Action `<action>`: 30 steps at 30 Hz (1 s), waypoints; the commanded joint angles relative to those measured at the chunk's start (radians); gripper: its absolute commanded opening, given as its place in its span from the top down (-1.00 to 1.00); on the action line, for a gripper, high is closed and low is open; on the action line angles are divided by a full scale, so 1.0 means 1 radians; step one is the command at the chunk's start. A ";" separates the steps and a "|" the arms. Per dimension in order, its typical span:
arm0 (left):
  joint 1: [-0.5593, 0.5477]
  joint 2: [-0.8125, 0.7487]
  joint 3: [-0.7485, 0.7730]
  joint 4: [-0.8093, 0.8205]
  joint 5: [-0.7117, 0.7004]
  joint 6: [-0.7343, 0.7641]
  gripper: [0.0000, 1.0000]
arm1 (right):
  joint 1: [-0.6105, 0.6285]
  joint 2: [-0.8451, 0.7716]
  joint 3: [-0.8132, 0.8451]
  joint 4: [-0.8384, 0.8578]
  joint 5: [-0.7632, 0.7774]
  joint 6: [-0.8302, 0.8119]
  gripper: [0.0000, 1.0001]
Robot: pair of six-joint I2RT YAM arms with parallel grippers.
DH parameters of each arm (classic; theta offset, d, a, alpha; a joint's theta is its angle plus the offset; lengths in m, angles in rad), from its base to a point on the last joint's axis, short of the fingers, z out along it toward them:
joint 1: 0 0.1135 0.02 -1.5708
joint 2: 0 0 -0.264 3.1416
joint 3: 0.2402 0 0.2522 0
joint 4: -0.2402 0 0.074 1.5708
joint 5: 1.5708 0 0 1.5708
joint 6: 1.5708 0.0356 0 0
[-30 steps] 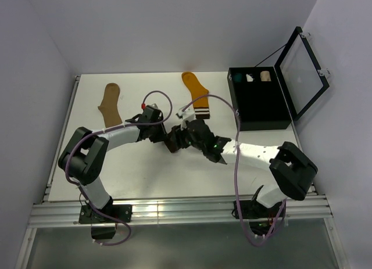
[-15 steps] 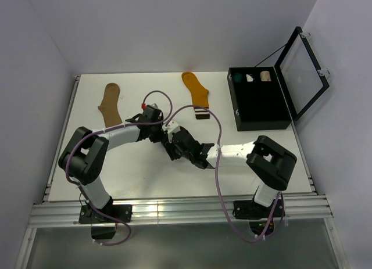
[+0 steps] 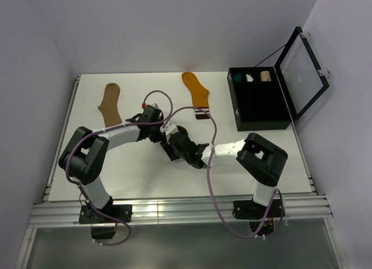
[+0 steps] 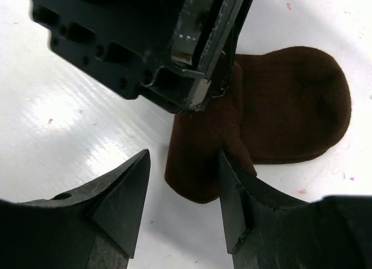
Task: Roll the socks
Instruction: Roll the sock at the center of the board.
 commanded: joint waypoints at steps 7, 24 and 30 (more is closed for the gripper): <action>-0.014 0.058 0.006 -0.079 0.045 0.051 0.36 | 0.004 0.098 0.045 0.015 0.080 -0.040 -0.18; -0.011 -0.045 -0.006 -0.069 0.014 0.024 0.00 | -0.078 0.123 0.090 -0.146 -0.154 0.038 1.00; 0.034 -0.195 -0.077 -0.038 -0.030 -0.056 -0.29 | -0.193 0.082 0.134 -0.249 -0.467 0.095 1.00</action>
